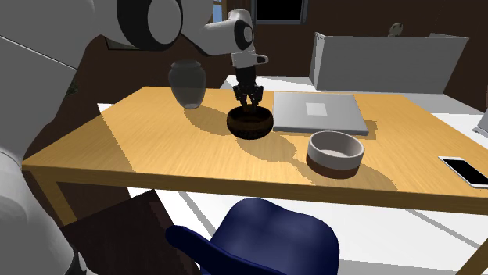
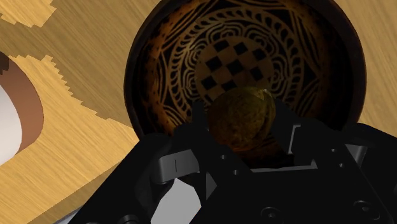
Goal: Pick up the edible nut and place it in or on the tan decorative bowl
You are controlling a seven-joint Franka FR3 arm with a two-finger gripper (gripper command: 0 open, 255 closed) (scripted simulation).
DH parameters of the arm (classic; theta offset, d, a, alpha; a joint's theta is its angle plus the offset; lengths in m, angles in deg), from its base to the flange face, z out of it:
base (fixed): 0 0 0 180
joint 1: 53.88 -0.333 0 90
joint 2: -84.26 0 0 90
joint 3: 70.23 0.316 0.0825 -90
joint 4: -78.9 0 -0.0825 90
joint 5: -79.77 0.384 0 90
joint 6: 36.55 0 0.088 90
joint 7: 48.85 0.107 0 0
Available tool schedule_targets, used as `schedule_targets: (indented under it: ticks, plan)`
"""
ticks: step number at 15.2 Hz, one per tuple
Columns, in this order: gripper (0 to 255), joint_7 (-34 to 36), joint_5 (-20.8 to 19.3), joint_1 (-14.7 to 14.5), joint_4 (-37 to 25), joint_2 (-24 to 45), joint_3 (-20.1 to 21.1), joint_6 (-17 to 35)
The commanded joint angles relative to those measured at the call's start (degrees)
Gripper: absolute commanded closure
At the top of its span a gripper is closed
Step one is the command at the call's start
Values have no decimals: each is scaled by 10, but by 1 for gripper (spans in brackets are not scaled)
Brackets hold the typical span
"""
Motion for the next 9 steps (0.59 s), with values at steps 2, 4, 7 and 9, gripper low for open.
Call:
schedule_targets:
  ticks: [2, 4, 7, 9]
  plan:
    - [255, 0, 0, 0, 0, 0, 0, 0]
    - [0, 0, 0, 0, 0, 0, 0, 0]
    - [0, 0, 0, 0, 0, 0, 0, 0]
    - [0, -2, 2, -2, -11, -5, 2, -16]
